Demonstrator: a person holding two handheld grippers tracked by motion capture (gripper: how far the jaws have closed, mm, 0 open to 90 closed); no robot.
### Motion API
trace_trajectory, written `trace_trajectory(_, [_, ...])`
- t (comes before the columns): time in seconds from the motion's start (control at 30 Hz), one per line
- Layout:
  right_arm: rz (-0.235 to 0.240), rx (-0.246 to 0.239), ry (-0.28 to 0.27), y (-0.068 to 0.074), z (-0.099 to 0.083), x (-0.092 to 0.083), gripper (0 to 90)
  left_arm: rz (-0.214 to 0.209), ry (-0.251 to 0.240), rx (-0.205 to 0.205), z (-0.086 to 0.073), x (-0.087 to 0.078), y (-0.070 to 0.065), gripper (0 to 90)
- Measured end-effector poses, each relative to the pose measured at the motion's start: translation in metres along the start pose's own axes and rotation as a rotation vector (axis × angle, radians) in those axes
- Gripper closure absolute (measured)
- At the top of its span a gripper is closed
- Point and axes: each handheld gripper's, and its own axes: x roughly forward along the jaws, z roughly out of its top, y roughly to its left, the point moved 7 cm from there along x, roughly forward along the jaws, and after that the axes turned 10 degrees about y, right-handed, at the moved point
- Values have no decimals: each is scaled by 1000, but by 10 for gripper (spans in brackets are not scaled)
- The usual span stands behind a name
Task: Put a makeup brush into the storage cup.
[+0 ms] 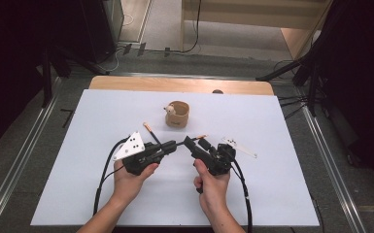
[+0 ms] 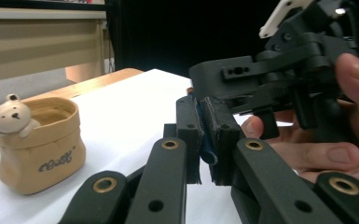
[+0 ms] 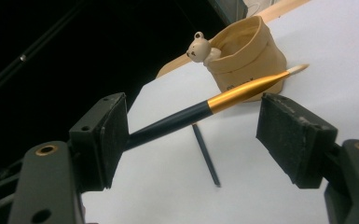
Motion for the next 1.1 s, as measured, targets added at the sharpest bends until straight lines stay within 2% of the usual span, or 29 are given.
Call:
trace_trajectory(0.13, [4,21,-12,-3,1,-1,335,1,2,12,-1,3,-3,856])
trace_trajectory(0.37, [40,92,-10,-9,1,0,452,-8,8,24,-2,4,-6,856])
trace_trajectory(0.63, [80,113,-10,-11,1,-1,547,-8,14,36,-4,6,-7,856])
trace_trajectory(0.73, [116,128,-16,-11,2,-2,622,-10,45,48,-7,9,-9,856])
trace_trajectory(0.77, [136,137,-18,-11,2,-4,666,-16,85,41,-10,12,-9,854])
trace_trajectory(0.8, [158,141,-20,-10,3,-5,742,-35,146,31,-14,15,-9,851])
trace_trajectory(0.83, [185,131,-25,-9,5,-7,831,-51,165,20,-17,17,-10,822])
trace_trajectory(0.9, [172,87,-33,-8,7,-10,847,1,147,15,-16,16,-9,498])
trace_trajectory(0.93, [163,53,-39,-7,8,-12,847,20,157,20,-16,15,-8,377])
trace_trajectory(1.03, [106,-55,-59,-4,10,-15,847,29,155,-21,-14,9,-2,157])
trace_trajectory(1.1, [83,-107,-67,-3,11,-16,847,1,158,-32,-16,5,0,5])
